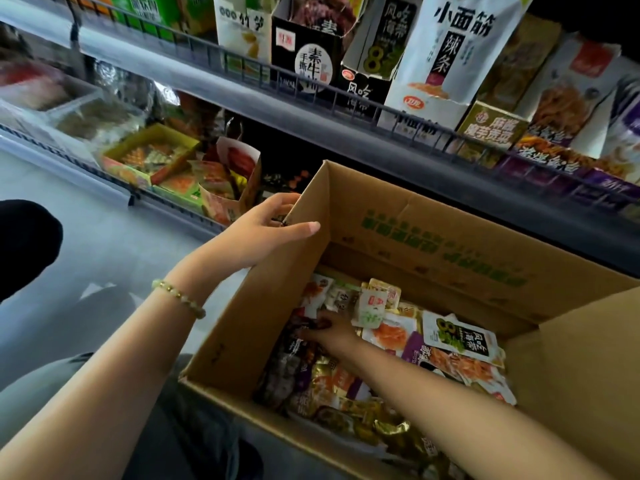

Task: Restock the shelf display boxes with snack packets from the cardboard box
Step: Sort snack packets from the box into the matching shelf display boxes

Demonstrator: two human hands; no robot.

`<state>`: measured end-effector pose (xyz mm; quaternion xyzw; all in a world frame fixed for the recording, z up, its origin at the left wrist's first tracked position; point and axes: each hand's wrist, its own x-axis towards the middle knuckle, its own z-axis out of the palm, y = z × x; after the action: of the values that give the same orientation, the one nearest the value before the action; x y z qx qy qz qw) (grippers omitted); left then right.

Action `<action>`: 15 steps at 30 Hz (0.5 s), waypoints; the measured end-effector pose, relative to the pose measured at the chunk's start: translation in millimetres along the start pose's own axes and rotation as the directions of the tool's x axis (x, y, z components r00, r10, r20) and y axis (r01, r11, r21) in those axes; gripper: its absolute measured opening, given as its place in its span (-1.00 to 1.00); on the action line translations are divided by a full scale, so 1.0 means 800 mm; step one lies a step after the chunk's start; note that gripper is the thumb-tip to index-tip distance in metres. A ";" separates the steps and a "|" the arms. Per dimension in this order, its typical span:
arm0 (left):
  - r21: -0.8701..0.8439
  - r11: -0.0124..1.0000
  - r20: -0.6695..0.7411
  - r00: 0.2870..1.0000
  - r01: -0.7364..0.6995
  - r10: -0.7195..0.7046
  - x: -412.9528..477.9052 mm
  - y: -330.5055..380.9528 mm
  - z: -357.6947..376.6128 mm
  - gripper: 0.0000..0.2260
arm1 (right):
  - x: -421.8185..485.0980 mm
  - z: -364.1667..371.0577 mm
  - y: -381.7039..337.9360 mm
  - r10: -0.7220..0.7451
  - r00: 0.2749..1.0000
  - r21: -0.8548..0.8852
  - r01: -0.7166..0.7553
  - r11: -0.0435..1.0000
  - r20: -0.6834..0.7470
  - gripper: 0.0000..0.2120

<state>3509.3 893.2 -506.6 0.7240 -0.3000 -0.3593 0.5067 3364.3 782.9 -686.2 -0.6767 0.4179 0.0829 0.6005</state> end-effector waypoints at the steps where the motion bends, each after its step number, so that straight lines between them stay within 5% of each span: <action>1: 0.013 1.000 -0.002 1.000 -0.003 0.003 0.001 0.000 0.000 -0.48 | 0.000 -0.003 0.001 -0.013 1.000 0.023 0.013 1.000 -0.021 -0.51; 9: 0.079 0.997 0.010 1.000 -0.008 0.007 -0.004 0.005 -0.003 -0.39 | -0.068 -0.100 -0.025 -0.166 0.983 0.071 0.171 0.983 -0.072 -0.83; 13: 0.401 0.885 -0.138 0.940 -0.236 0.313 -0.016 0.030 0.009 -0.32 | -0.127 -0.170 -0.041 -0.295 0.949 0.097 0.306 0.947 -0.113 -0.75; 15: 0.418 0.851 -0.060 0.925 -0.317 0.375 -0.024 0.056 0.033 -0.30 | -0.156 -0.201 -0.052 -0.340 0.931 0.127 0.356 0.926 -0.132 -0.72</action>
<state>3473.5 880.8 -466.4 0.7695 -0.4567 -0.1414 0.4235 3249.9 696.1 -536.5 -0.6970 0.3277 -0.0930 0.6310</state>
